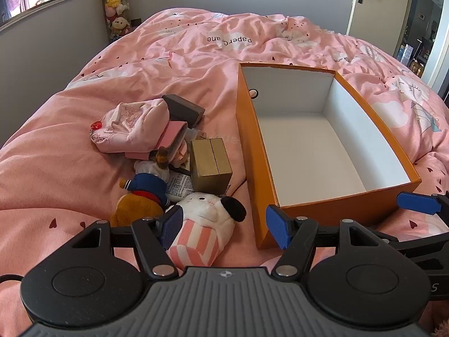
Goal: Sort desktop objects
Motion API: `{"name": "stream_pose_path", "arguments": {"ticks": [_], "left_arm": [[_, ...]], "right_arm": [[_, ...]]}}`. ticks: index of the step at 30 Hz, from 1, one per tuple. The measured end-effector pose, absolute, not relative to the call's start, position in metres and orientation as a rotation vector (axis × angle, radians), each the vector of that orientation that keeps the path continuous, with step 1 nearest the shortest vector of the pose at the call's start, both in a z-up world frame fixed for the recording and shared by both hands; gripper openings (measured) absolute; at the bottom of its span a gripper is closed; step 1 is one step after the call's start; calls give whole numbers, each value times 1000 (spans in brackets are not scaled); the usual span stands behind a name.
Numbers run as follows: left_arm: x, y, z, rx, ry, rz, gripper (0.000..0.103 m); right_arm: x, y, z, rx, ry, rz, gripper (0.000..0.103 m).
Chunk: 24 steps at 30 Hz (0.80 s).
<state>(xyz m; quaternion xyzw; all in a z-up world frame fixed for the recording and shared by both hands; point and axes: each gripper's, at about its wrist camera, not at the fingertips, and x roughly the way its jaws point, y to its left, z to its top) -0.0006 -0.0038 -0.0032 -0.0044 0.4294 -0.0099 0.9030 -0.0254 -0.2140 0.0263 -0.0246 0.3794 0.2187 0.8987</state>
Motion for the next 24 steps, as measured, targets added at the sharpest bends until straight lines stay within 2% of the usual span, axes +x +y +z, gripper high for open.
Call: {"name": "stream_pose_path", "arguments": {"ticks": [24], "left_arm": [[-1, -7, -2, -4, 881, -18, 77]], "right_arm": [[-23, -209, 21, -67, 811, 457, 102]]}}
